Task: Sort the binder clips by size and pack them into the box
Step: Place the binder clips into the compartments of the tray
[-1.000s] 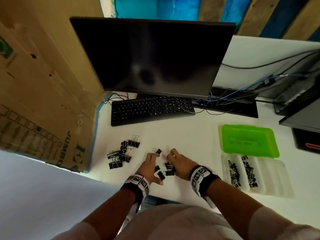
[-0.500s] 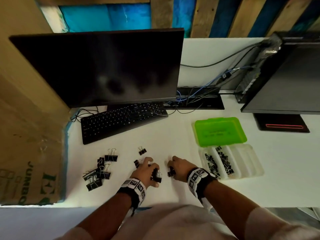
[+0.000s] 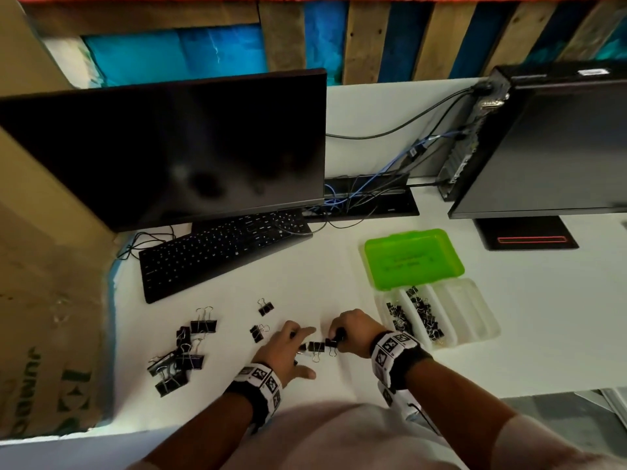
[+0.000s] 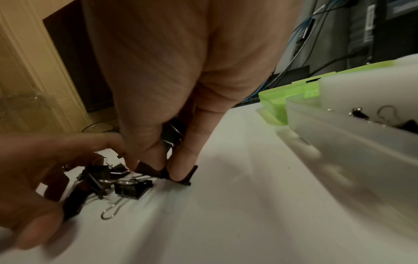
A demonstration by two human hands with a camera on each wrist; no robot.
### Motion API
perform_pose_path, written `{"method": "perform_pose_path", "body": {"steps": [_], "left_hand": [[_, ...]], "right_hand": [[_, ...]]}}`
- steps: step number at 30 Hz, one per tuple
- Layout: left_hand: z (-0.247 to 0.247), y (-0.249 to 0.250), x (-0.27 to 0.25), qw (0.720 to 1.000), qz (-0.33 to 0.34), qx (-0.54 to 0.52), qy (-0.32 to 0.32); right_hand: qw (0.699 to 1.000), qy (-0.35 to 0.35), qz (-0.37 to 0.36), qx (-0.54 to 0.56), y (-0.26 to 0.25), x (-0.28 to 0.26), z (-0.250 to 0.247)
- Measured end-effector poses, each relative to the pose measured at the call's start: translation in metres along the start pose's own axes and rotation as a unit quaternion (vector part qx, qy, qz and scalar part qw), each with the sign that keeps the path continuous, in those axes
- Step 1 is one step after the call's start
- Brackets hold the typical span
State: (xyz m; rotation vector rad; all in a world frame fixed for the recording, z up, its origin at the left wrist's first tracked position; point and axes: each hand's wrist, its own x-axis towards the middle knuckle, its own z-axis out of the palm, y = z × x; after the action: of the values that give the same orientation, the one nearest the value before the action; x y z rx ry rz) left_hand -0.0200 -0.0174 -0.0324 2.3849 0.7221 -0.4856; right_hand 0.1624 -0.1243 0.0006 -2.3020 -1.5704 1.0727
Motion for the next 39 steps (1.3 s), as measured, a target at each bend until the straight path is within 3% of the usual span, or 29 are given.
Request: {"method": "perform_pose_path", "body": {"steps": [6,8,12,15,18,21,23,25,31,34,39], "left_hand": [[0.012,0.031,0.020,0.999,0.049,0.012,-0.015],[0.013,0.030,0.026,0.998,0.067,-0.003,0.012],[0.008,0.030,0.034,0.996,0.033,-0.042,0.065],[0.003,0.033,0.043,0.996,0.009,-0.046,0.074],[-0.006,0.039,0.051,0.988,-0.011,-0.118,0.100],[-0.015,0.051,0.061,0.973,-0.043,-0.205,0.096],[-0.019,0.060,0.062,0.966,-0.054,-0.239,0.082],[-0.017,0.061,0.068,0.970,-0.070,-0.220,0.079],[-0.022,0.073,0.078,0.957,-0.094,-0.266,0.074],[-0.024,0.075,0.084,0.944,-0.111,-0.303,0.071],[-0.031,0.079,0.088,0.939,-0.120,-0.312,0.086]], "right_hand": [[0.998,0.002,0.028,0.053,0.003,-0.016,0.009],[0.998,0.009,0.036,0.054,0.006,-0.021,0.010],[0.995,0.053,0.039,0.074,0.012,-0.029,-0.006],[0.980,0.130,0.043,0.142,0.020,-0.043,-0.036],[0.930,0.254,0.092,0.249,0.044,-0.062,-0.072],[0.839,0.351,0.190,0.371,0.087,-0.083,-0.098],[0.791,0.370,0.241,0.423,0.114,-0.096,-0.104],[0.775,0.358,0.277,0.442,0.134,-0.105,-0.102],[0.792,0.291,0.318,0.432,0.158,-0.111,-0.081],[0.825,0.266,0.302,0.397,0.155,-0.111,-0.081],[0.887,0.253,0.306,0.235,0.163,-0.110,-0.081]]}}
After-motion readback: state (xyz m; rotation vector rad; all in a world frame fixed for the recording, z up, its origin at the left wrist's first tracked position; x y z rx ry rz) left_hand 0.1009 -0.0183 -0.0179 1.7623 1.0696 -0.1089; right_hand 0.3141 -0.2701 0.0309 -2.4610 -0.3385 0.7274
